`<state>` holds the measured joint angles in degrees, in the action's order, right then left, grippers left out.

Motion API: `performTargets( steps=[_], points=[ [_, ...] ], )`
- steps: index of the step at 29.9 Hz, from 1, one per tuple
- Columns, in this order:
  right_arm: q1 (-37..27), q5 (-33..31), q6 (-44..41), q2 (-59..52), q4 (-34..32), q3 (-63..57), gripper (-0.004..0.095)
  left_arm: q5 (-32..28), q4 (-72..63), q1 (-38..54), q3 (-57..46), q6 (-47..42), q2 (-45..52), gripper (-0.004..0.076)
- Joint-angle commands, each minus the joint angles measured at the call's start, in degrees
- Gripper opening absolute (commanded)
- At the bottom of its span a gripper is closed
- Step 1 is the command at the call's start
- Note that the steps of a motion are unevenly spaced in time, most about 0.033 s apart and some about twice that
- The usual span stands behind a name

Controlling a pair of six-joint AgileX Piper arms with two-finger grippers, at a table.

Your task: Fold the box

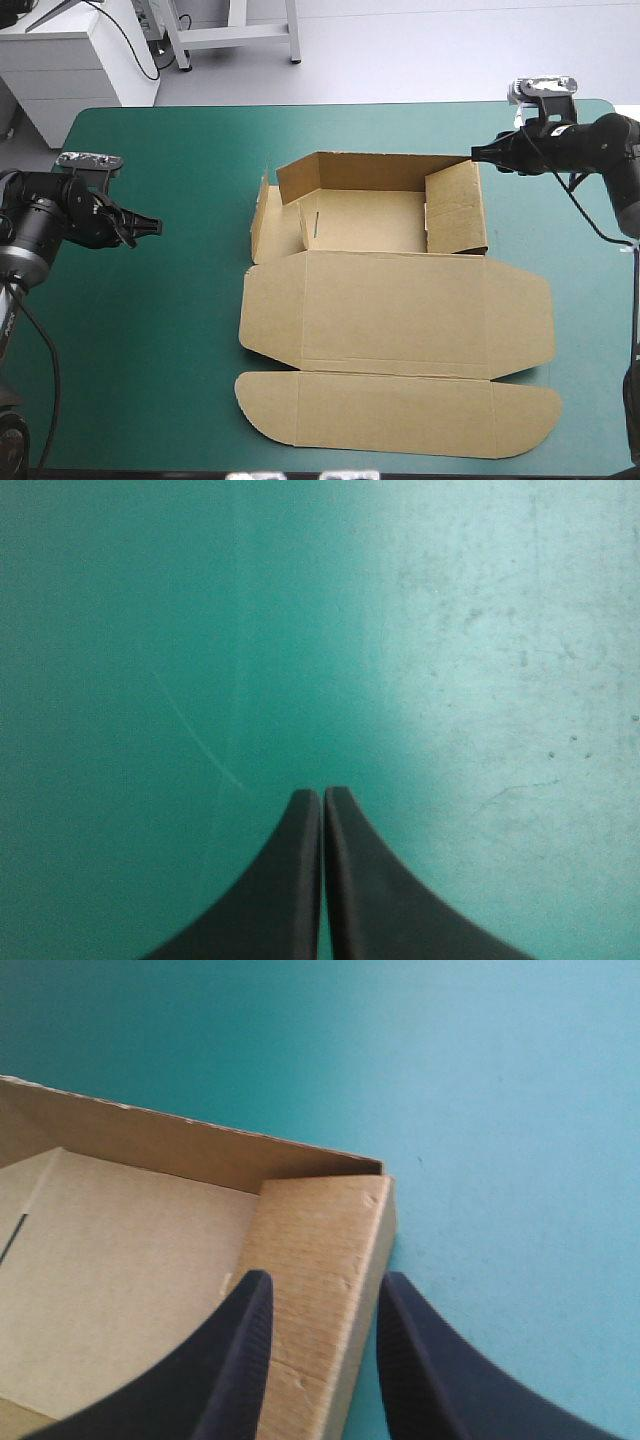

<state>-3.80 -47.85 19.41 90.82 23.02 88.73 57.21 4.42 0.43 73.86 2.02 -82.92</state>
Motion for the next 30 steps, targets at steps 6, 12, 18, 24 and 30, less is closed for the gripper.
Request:
performTargets(
  steps=[6, 12, 18, 24, 30],
  points=[
    [-0.23, -5.83, -12.16, 4.88, -2.61, 1.89, 0.0332, -1.59, -0.93, 0.07, 1.38, -0.11, 1.75, -0.0008],
    [-0.23, -9.96, -6.45, 9.52, 4.97, 1.89, 0.0332, -1.59, -2.60, 0.07, 1.38, -0.11, 1.75, -0.0008],
    [-0.23, -10.21, -5.32, 11.93, 5.86, 1.89, 0.0332, -1.59, -2.86, 0.07, 1.38, -0.11, 1.75, -0.0008],
    [-0.23, -11.66, -5.93, 15.13, 9.73, 1.89, 0.0332, -1.69, -3.72, 0.07, 1.38, -0.11, 1.75, -0.0008],
    [-0.23, -12.13, -5.13, 17.42, 9.45, 1.89, 0.0172, -1.80, -6.25, 0.07, 1.38, -0.11, 1.75, -0.0008]
  ],
)
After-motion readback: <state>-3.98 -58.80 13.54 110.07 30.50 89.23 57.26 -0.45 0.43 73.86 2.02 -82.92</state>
